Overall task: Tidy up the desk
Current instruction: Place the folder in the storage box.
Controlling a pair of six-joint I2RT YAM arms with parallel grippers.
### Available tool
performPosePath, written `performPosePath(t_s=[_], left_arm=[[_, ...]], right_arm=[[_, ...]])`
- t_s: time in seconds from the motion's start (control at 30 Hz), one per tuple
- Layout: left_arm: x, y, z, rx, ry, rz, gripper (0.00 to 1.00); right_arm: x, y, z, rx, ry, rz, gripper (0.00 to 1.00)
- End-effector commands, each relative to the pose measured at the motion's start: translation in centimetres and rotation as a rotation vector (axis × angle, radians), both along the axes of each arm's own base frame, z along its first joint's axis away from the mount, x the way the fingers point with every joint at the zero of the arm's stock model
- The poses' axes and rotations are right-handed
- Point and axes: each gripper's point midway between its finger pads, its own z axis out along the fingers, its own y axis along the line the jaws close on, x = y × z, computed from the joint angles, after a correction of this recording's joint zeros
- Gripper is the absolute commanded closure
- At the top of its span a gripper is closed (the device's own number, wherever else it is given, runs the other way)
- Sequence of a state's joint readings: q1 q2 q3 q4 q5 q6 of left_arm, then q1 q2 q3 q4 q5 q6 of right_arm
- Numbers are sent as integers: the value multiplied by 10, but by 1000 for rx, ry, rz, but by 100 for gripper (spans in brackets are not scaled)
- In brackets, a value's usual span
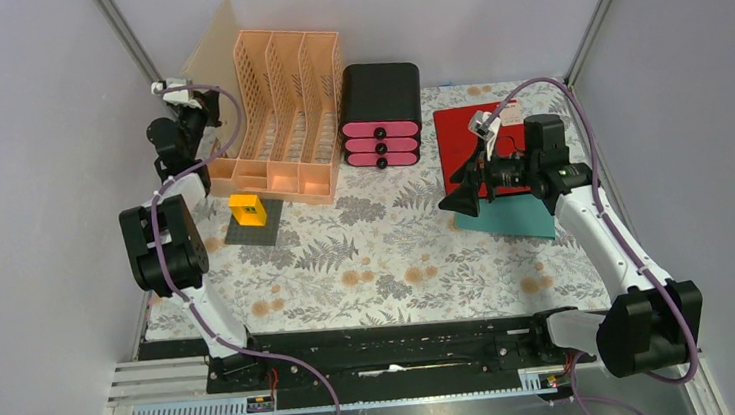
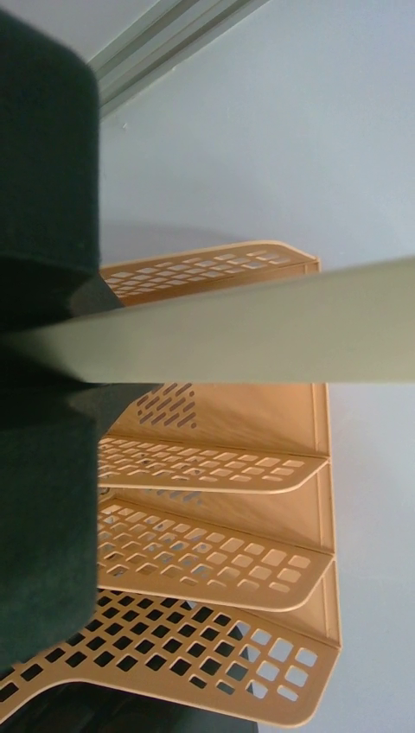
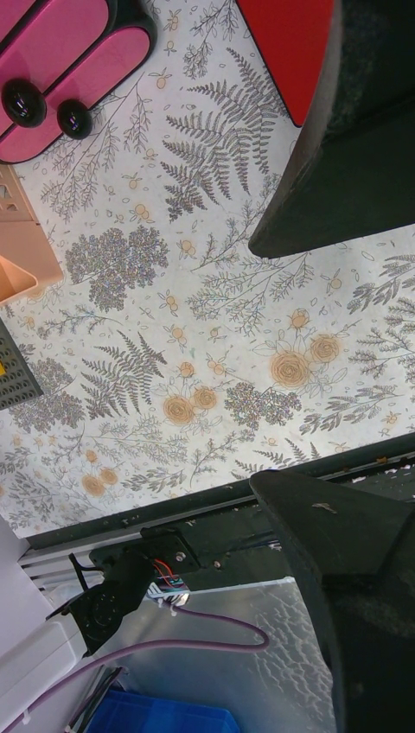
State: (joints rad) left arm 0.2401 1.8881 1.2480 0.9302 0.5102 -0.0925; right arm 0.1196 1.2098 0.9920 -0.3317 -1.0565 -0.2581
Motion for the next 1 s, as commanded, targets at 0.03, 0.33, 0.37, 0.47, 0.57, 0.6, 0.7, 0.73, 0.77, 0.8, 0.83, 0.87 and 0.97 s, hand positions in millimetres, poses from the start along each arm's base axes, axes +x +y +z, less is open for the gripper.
performPosePath(t_s=[0.03,0.33,0.37,0.47,0.57,0.6,0.7,0.73,0.77,0.8,0.83,0.87,0.97], left_arm=[[-13,-1,26,8,-123,-8,78],[-22,2,34,-10,-81,29,47],[-24,3,38,-7,-82,38,44],[-34,10,54,-29,-85,81,24],[-46,19,66,-100,-68,131,6],[-50,21,69,-130,-64,143,2],[-64,22,77,-230,-52,153,1],[-69,22,79,-255,-49,156,1],[-74,22,80,-283,-41,161,1],[-80,23,82,-319,-39,172,1],[-83,24,82,-366,-27,175,1],[-86,24,81,-415,-11,177,1],[-95,22,70,-577,52,178,1]], right_arm=[[3,-1,7,2,-36,6,0],[3,-2,8,2,-44,2,0],[3,-2,8,3,-43,3,0],[2,-2,10,3,-48,1,0],[3,-3,10,2,-53,-2,0],[3,-3,11,2,-55,-2,0],[3,-4,12,0,-62,-7,0],[3,-5,12,-1,-63,-9,0],[4,-6,13,-1,-66,-13,0],[3,-6,13,-1,-67,-13,0],[4,-7,13,-3,-70,-15,0],[4,-7,13,-3,-72,-17,0],[5,-9,12,-14,-76,-23,0]])
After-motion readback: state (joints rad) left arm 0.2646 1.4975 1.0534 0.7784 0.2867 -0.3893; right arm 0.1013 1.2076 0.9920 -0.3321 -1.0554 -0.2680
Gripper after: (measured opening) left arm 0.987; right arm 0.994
